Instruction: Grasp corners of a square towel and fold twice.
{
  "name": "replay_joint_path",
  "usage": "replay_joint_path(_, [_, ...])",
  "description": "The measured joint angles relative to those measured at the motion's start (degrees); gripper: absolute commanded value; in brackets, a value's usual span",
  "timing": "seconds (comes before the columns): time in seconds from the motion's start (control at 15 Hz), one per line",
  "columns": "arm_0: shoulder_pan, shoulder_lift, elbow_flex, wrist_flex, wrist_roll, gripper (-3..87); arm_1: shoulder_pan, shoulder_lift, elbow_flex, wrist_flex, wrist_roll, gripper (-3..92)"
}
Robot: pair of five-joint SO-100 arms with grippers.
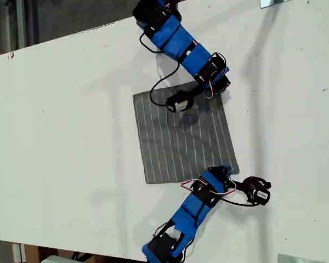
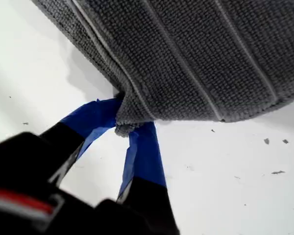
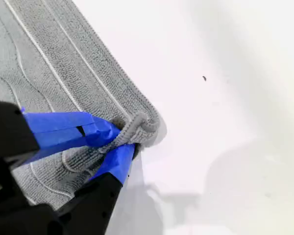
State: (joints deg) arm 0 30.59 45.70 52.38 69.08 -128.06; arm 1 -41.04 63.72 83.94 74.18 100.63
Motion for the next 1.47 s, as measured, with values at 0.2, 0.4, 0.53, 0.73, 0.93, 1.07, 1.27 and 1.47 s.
replay_joint_path(0.2, [-0.09, 4.75, -2.55, 18.11, 2.64, -0.3, -0.09, -0.09, -9.93, 8.96, 0.0, -0.1])
replay_joint_path(0.4, [-3.16, 19.34, 9.32, 25.58, 4.48, -0.3, 1.23, 2.11, -16.52, 19.25, 0.7, -0.1])
replay_joint_path(0.53, [-4.83, 25.22, 14.77, 27.16, 9.49, -0.3, 1.32, 6.68, -16.52, 25.31, 1.41, -0.1])
replay_joint_path(0.73, [-8.44, 28.56, 13.62, 27.16, 23.55, -0.3, 5.19, 13.18, -16.52, 31.9, 0.88, -0.1])
replay_joint_path(0.93, [-10.46, 28.21, 9.49, 26.46, 30.94, -0.3, 8.96, 14.06, -16.17, 29.71, -2.9, 15.0])
replay_joint_path(1.07, [-10.55, 25.05, 8.26, 25.49, 31.64, -0.3, 8.96, 11.69, -15.91, 23.29, -7.03, 24.7])
replay_joint_path(1.27, [-10.55, 20.3, 5.36, 24.26, 31.55, -0.3, 13.62, 4.31, -15.56, 16.35, -16.0, 29.9])
replay_joint_path(1.47, [-10.55, 18.81, 4.75, 23.38, 31.64, -0.3, 21.88, 3.34, -13.18, 13.8, -25.22, 29.6])
